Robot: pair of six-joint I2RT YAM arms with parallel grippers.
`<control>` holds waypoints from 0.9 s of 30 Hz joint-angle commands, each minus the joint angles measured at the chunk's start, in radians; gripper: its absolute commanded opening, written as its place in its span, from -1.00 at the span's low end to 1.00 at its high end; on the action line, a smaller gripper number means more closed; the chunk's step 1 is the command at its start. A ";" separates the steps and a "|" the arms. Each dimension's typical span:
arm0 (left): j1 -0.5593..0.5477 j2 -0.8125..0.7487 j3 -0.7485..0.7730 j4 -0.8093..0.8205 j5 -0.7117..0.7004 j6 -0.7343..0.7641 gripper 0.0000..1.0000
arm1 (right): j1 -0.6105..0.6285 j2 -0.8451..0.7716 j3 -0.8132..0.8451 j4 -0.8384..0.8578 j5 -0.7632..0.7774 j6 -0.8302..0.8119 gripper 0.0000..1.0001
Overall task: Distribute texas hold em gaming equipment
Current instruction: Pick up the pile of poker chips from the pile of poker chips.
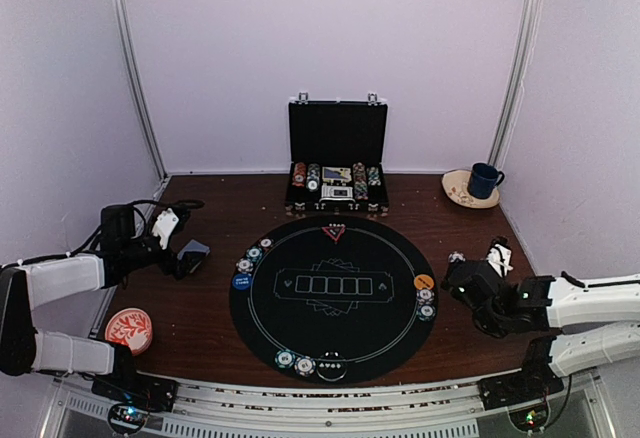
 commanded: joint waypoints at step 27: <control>-0.001 0.009 0.001 0.042 0.019 0.005 0.96 | -0.291 0.199 0.081 -0.066 -0.238 -0.233 0.75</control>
